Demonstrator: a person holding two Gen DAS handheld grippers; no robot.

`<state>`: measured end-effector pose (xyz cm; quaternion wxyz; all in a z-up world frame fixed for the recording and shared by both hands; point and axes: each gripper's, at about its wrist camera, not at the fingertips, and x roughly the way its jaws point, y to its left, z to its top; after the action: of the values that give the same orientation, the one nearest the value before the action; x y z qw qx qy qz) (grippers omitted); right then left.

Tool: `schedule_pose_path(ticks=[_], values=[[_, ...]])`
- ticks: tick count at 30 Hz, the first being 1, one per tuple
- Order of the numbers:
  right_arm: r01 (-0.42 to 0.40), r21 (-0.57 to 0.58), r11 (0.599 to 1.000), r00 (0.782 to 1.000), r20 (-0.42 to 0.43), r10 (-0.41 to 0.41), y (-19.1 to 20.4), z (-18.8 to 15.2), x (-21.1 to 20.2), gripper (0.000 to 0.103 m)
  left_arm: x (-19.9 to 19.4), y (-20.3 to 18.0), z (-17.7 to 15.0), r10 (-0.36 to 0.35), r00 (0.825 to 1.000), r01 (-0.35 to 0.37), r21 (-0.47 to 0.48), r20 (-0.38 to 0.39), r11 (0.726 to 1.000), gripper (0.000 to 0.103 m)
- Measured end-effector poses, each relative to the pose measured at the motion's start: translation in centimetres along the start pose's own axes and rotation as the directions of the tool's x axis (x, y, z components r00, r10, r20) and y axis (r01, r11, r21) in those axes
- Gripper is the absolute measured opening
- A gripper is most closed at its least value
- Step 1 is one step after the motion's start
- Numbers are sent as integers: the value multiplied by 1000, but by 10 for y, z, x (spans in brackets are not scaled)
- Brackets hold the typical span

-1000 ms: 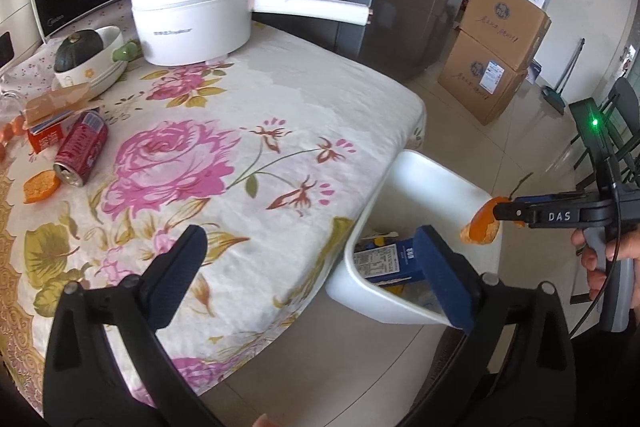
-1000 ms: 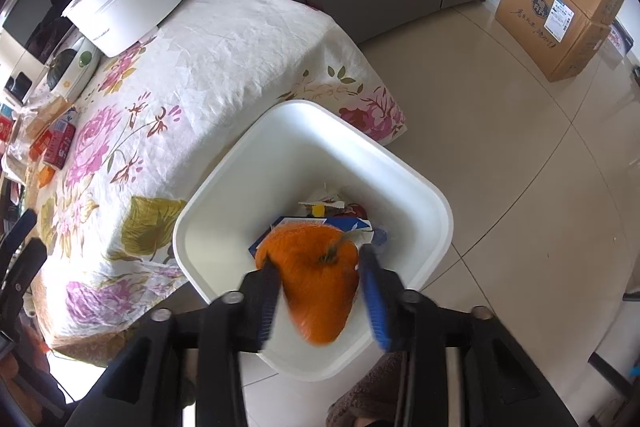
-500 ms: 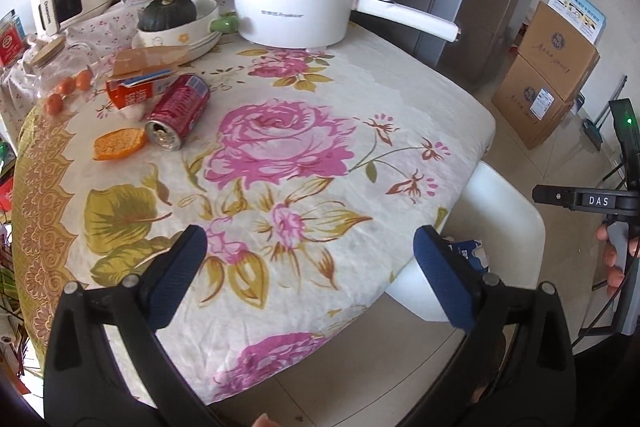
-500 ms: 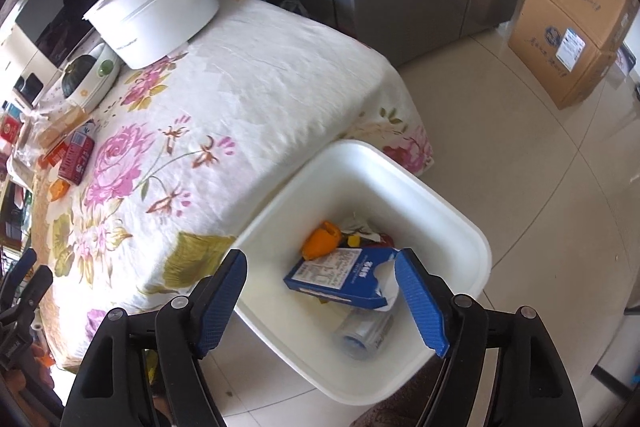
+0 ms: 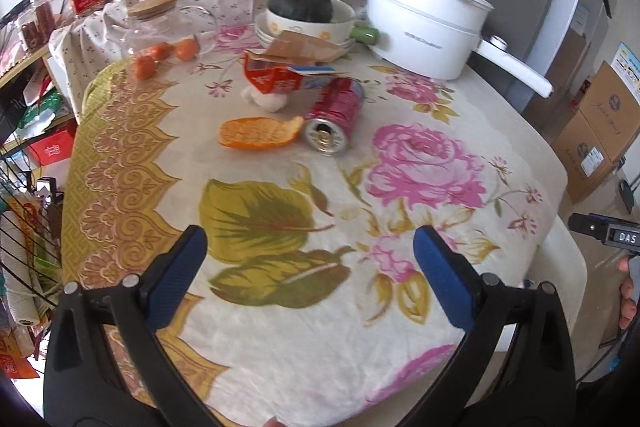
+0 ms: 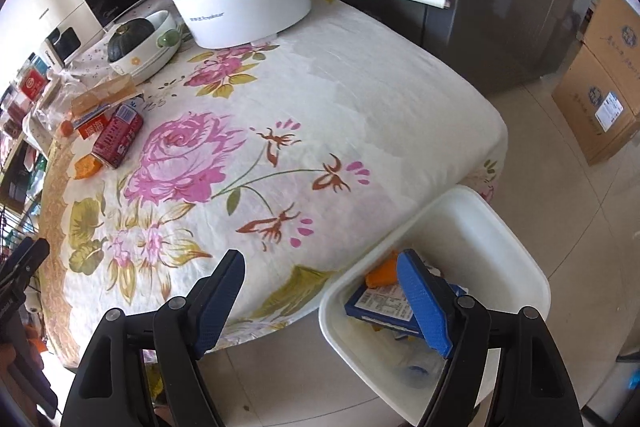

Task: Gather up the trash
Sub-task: 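Move the left gripper to the orange peel and close on it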

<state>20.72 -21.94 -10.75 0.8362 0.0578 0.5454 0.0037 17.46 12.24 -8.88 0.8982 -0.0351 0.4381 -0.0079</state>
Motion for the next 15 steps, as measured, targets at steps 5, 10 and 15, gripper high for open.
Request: schedule_pose_path(ticks=[5,10,15], values=[[8,-57,998,1000,-9,-9,31,9,16,80,28,33,7,77,997,-77,17,-10,997,102],[16,-92,996,1000,-13,-18,52,16,31,80,57,41,23,74,997,-72,138,-10,988,102],[-5,-113,994,1000,-4,5,65,24,37,80,95,42,37,37,998,-24,266,-43,964,99]])
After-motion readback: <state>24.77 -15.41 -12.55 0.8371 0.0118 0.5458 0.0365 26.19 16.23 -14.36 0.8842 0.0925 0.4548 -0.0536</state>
